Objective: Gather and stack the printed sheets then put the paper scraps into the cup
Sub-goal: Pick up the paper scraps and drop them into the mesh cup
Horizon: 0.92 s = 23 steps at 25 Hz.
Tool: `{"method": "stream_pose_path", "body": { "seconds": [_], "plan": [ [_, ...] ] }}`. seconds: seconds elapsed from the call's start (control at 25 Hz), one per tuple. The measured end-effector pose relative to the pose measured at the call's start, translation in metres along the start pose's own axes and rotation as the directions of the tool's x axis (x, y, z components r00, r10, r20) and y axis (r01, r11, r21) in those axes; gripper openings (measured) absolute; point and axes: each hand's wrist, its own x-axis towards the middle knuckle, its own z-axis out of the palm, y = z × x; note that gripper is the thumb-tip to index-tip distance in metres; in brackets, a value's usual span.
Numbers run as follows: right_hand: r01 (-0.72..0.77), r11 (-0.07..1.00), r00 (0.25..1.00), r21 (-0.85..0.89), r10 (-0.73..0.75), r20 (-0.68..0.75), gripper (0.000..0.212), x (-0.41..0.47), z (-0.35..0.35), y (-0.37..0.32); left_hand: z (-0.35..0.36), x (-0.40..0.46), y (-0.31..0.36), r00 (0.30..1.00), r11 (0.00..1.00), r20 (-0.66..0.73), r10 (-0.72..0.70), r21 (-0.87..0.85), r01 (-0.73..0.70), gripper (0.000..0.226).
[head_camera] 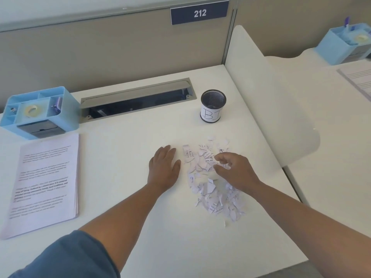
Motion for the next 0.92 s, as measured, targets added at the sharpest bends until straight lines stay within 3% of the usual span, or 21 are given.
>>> {"method": "stream_pose_path", "body": {
  "seconds": [0.24, 0.56, 0.72, 0.92],
  "plan": [
    [0.055, 0.997, 0.998, -0.053, -0.054, 0.014, 0.027, 0.025, -0.002, 0.003, 0.011, 0.021, -0.001, 0.993, 0.994, -0.109, 0.035, 0.105, -0.024, 0.044],
    [0.146, 0.977, 0.987, -0.158, -0.134, 0.087, 0.028, 0.072, -0.019, 0.003, 0.012, 0.026, 0.005, 0.997, 0.982, -0.081, -0.018, 0.185, 0.033, 0.053],
    [0.208, 0.905, 0.975, -0.371, -0.163, 0.148, 0.043, 0.099, -0.020, -0.001, 0.012, 0.028, 0.006, 0.996, 0.978, -0.085, -0.035, 0.204, 0.051, 0.057],
    [0.229, 0.770, 0.954, -0.595, -0.055, 0.295, 0.064, 0.118, -0.023, -0.009, 0.011, 0.029, 0.006, 0.996, 0.974, -0.071, -0.048, 0.217, 0.063, 0.061]
  ]
}}
